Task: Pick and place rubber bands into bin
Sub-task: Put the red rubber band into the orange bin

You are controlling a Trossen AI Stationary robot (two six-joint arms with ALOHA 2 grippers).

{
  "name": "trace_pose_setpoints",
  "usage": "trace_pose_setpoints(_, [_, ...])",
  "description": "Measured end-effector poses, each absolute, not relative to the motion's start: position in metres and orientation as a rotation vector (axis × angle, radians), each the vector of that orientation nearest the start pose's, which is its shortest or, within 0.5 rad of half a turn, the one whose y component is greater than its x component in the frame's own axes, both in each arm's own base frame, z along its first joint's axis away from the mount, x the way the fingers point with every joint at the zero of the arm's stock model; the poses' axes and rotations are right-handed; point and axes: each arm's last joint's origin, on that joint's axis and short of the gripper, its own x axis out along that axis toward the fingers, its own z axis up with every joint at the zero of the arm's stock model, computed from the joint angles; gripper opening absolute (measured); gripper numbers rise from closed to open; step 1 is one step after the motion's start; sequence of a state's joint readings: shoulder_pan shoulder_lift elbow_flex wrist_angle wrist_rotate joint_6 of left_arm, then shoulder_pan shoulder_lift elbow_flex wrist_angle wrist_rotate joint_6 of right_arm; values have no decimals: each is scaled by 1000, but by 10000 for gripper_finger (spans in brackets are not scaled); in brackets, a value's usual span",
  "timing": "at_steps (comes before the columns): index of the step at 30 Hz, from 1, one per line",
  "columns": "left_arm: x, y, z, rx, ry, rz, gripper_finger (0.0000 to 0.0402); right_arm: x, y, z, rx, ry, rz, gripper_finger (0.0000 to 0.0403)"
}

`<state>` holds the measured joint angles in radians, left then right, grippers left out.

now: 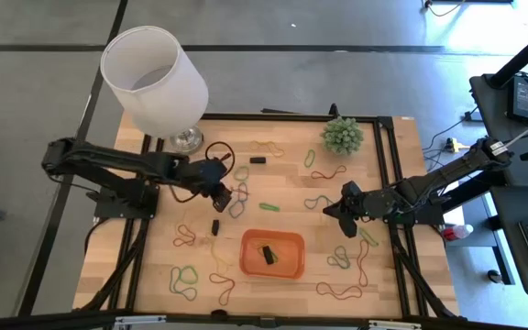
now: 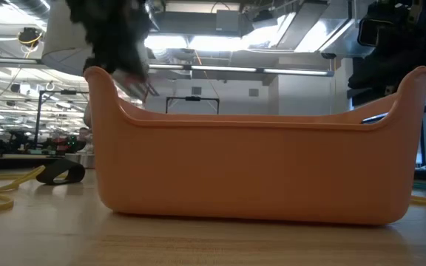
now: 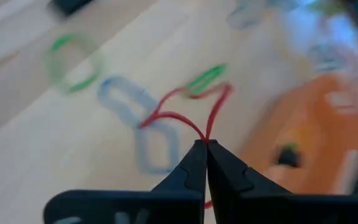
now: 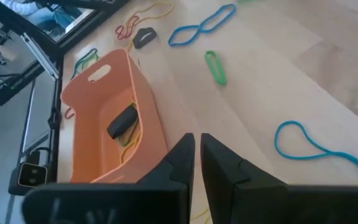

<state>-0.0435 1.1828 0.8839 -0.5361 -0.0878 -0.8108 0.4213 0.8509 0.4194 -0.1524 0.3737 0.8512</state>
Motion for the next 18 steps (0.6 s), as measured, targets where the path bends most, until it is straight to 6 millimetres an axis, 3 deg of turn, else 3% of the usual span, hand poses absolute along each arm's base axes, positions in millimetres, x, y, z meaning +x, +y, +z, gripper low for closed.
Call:
trace_pose_setpoints(5, [250,-30,306,-578,655,255,2,162,61,202,556,521,-170,32])
trace_pose_setpoints(10, [281,-52,345,-396,586,192,2,162,61,201,524,526,-163,32])
trace_pose_setpoints(18, [340,-77,360,-181,702,127,2,161,61,201,503,537,-152,32])
